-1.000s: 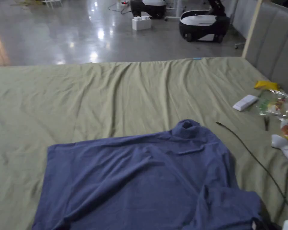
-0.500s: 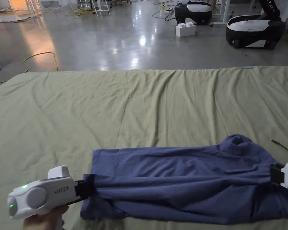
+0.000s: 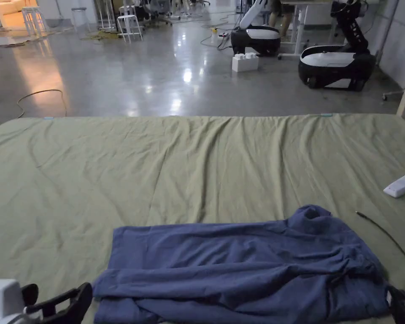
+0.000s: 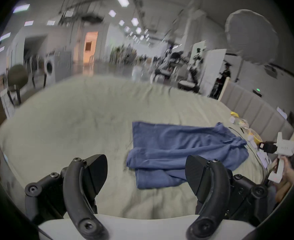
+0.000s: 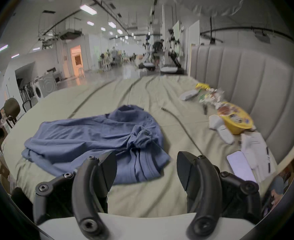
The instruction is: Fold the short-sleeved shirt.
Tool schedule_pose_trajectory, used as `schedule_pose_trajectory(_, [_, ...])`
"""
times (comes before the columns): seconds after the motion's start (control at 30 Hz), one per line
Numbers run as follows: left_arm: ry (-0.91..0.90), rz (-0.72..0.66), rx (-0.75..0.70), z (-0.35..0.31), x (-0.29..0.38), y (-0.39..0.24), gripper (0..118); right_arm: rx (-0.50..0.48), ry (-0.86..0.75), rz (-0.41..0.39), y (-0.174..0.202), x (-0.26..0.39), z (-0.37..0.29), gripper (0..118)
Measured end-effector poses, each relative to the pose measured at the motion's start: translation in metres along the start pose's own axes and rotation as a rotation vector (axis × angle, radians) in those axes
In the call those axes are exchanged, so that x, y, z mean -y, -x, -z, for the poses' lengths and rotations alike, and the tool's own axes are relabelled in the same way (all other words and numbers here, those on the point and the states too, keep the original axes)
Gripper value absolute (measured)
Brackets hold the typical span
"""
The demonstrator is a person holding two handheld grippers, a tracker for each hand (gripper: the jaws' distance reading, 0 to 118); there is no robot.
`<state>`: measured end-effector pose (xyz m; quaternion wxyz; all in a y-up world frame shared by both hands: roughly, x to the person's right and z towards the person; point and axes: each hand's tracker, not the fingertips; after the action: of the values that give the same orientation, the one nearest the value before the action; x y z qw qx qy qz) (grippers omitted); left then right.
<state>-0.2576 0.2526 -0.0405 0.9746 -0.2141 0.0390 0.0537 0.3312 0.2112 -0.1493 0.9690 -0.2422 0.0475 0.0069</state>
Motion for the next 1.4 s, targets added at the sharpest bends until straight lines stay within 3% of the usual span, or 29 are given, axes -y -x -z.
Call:
schedule_pose_trajectory(0.1, [-0.104,0.089,-0.029,-0.057,0.003,-0.027,93,0.008,-0.09,0.038,0.01,0.012,-0.068,76])
schedule_pose_trajectory(0.27, [-0.21,0.117,-0.037,-0.117,0.015,-0.07,87,-0.044,-0.144,0.066,0.038,0.029,-0.133,70])
schedule_pose_trajectory(0.4, [-0.241,0.159,-0.059,-0.146,0.029,-0.095,59,-0.115,-0.155,0.048,0.064,0.032,-0.164,18])
schedule_pose_trajectory(0.47, [-0.273,0.144,-0.055,-0.163,0.036,-0.102,36,-0.116,-0.18,0.047,0.075,0.032,-0.179,15])
schedule_pose_trajectory(0.5, [-0.284,0.126,-0.034,-0.168,0.037,-0.103,10,-0.128,-0.189,0.056,0.078,0.032,-0.184,8])
schedule_pose_trajectory(0.6, [-0.265,0.12,-0.003,-0.175,0.035,-0.102,0,-0.146,-0.224,0.006,0.088,0.028,-0.193,0])
schedule_pose_trajectory(0.7, [-0.248,0.144,-0.022,-0.172,0.028,-0.104,0,-0.129,-0.249,-0.067,0.1,0.02,-0.192,0])
schedule_pose_trajectory(0.93, [-0.2,0.073,0.006,-0.143,0.018,-0.092,0,-0.179,-0.24,-0.04,0.103,0.013,-0.175,0])
schedule_pose_trajectory(1.03, [-0.124,0.054,0.034,-0.111,0.02,-0.079,0,-0.197,-0.215,-0.05,0.104,0.014,-0.171,0])
schedule_pose_trajectory(1.2, [0.046,-0.108,0.045,-0.012,0.031,-0.039,1,-0.198,-0.146,-0.057,0.101,0.023,-0.159,0])
schedule_pose_trajectory(1.27, [0.159,-0.063,0.038,0.042,0.041,-0.028,22,-0.194,-0.115,-0.04,0.097,0.027,-0.154,0])
schedule_pose_trajectory(1.3, [0.176,-0.021,0.045,0.066,0.048,-0.025,43,-0.196,-0.096,-0.029,0.095,0.028,-0.151,0])
schedule_pose_trajectory(1.33, [0.224,-0.017,0.044,0.09,0.055,-0.02,56,-0.193,-0.084,-0.02,0.094,0.03,-0.148,0])
schedule_pose_trajectory(1.4, [0.307,-0.045,0.007,0.126,0.064,-0.01,64,-0.181,-0.064,-0.014,0.091,0.031,-0.145,0])
